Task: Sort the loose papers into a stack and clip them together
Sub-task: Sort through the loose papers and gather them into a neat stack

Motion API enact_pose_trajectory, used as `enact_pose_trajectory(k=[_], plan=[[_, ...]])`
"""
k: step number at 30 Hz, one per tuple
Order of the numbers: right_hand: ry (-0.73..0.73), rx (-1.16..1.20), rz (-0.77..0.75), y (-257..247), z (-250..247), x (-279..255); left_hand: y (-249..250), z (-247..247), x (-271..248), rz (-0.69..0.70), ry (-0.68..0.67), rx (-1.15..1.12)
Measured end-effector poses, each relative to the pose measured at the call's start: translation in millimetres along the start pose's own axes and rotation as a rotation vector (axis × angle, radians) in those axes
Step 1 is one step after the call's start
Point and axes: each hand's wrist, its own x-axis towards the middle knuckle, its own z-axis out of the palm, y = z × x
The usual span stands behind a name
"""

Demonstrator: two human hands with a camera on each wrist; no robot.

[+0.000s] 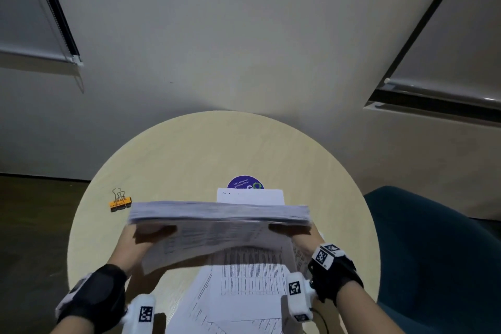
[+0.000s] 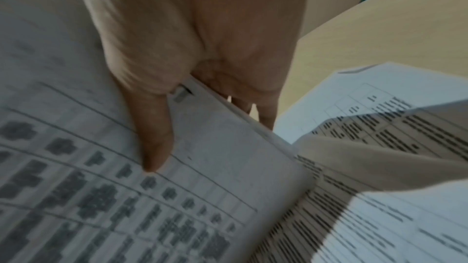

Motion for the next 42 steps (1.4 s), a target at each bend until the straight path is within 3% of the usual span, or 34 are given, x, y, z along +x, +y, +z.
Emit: enact_pose_trajectory(k=[4,6,9,12,14,17,19,21,22,23,24,26,28,29,32,36,42], plan=[[-0.045,-0.229,0.065,2,2,0,-14,6,-16,-0.094,0.032,0.058],[-0.038,-0.18,-0.033,-8,-1,4,-16,-1,-13,-0.073,0.043,0.071],[0.113,-0.046,-0.221,-33,-4,1,5,-5,-9,0.064,0.011,0.183],[0.222,-0.457,-0.468,-61,-4,-2,46,2,0,0.202,-0.013,0.361],[0.089,-0.78,-0.587,-85,6,-6,78,9,5,0.298,-0.044,0.505],[-0.179,-0.804,-0.609,-103,28,-6,124,17,-1,0.56,-0.102,0.716],[-0.162,-0.654,-0.553,-103,34,-2,150,22,-8,0.708,0.031,0.695],[-0.095,-0.442,-0.474,-106,34,-1,168,20,-15,0.764,0.33,0.603],[-0.07,-0.338,-0.447,-107,34,-2,167,12,-11,0.706,0.453,0.533],[-0.048,-0.238,-0.419,-108,33,-3,167,7,-11,0.597,0.48,0.432],[-0.046,-0.152,-0.396,-108,33,-5,166,4,-12,0.475,0.412,0.309],[-0.069,-0.015,-0.404,-106,34,-9,157,8,-14,0.344,0.154,0.092],[-0.057,0.052,-0.361,-98,39,-7,144,20,-16,0.337,-0.072,0.035],[-0.041,0.065,-0.341,-93,42,-5,136,27,-16,0.347,-0.112,0.045],[-0.083,-0.002,-0.275,-66,48,4,101,36,-8,0.299,-0.095,-0.038],[-0.054,-0.059,-0.033,-21,53,11,57,43,1,0.178,-0.062,-0.089],[-0.113,-0.139,-0.029,-21,39,14,46,42,12,0.136,-0.132,-0.026]])
